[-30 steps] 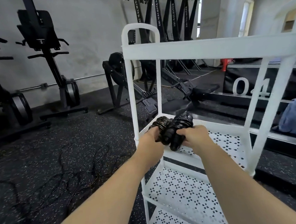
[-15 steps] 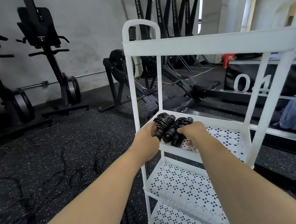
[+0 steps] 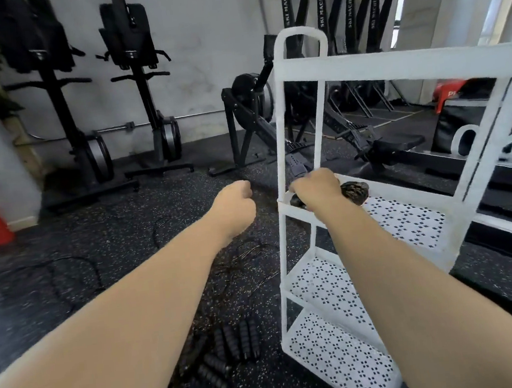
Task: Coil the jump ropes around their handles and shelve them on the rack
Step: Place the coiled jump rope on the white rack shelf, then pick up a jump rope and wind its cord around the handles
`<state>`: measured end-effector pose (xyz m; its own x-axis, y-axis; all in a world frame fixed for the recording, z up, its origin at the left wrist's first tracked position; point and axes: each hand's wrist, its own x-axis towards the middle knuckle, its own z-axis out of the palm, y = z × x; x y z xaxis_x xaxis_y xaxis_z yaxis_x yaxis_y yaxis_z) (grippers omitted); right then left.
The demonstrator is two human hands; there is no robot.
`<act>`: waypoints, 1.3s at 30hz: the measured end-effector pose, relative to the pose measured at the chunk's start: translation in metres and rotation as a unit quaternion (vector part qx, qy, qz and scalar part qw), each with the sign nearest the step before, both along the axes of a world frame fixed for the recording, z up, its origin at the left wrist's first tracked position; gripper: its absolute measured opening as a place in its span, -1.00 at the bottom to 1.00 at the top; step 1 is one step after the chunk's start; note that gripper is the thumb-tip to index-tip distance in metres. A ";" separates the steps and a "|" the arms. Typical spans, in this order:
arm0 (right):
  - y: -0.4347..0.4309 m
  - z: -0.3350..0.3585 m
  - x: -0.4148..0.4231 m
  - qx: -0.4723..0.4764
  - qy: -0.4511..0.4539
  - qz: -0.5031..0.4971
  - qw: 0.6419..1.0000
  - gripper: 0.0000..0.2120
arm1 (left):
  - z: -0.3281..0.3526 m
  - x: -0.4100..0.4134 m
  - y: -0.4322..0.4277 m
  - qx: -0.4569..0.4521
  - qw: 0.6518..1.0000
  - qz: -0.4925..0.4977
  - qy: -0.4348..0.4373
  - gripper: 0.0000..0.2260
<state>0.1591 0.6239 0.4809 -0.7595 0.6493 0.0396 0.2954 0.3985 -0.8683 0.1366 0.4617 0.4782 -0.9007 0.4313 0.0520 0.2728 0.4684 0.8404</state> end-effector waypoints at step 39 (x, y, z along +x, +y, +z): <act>-0.494 -0.358 -0.194 -0.095 -0.284 0.443 0.845 -0.83 | -0.356 -0.118 -0.510 -0.011 0.865 0.405 -0.298 -0.56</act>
